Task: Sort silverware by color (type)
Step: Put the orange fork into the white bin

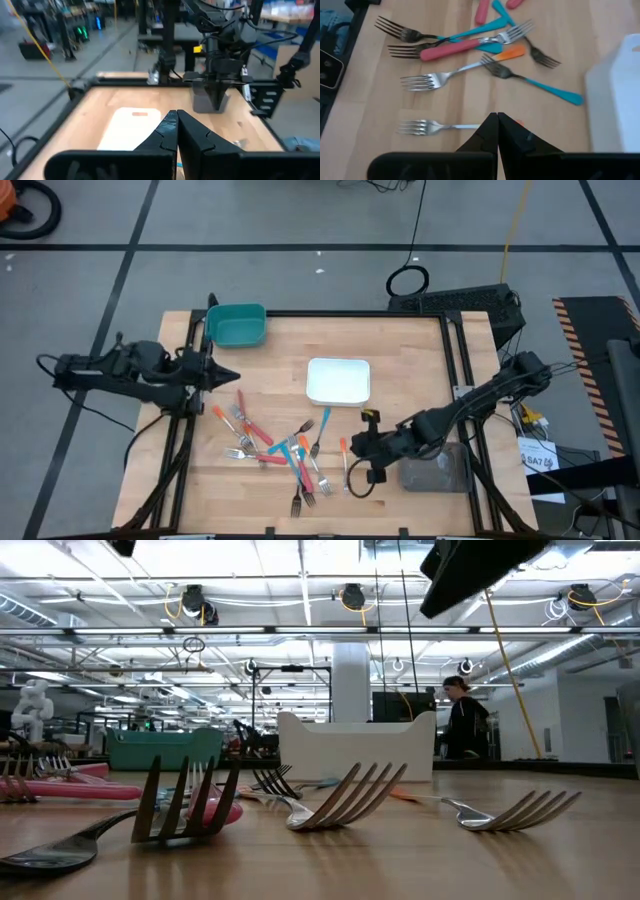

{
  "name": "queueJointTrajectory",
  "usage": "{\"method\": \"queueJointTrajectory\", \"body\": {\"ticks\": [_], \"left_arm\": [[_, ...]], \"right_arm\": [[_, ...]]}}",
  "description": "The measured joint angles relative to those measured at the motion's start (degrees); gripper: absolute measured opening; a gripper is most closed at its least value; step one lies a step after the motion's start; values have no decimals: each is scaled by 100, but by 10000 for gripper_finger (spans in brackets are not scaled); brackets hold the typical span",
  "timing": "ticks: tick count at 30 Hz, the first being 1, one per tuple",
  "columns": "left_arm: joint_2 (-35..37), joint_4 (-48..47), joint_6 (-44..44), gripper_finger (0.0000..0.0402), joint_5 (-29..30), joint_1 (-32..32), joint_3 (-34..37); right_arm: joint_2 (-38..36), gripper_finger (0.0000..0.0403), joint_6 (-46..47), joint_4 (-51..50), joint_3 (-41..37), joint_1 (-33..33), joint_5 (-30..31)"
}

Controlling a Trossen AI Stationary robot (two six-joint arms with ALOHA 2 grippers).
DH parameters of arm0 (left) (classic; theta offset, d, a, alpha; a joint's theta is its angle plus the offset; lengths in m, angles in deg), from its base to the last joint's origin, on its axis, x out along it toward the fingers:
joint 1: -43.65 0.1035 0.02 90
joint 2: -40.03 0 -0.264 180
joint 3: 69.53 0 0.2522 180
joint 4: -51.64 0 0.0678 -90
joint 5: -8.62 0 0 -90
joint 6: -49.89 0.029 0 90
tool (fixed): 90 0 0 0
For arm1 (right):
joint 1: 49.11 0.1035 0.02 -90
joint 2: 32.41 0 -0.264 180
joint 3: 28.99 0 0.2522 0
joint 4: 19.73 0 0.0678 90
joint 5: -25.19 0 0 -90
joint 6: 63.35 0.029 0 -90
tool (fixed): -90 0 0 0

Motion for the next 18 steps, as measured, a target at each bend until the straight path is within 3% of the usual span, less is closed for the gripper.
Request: {"method": "queueJointTrajectory", "body": {"ticks": [4,8,18], "left_arm": [[-893,-448,-132,8,-28,-428,-677],[-1669,-558,-23,8,16,-1039,-884],[-3409,-256,6,8,1714,-2738,-884]], "right_arm": [[285,0,118,268,0,126,5],[513,0,-144,416,0,185,-3],[795,0,40,459,0,192,-5]]}}
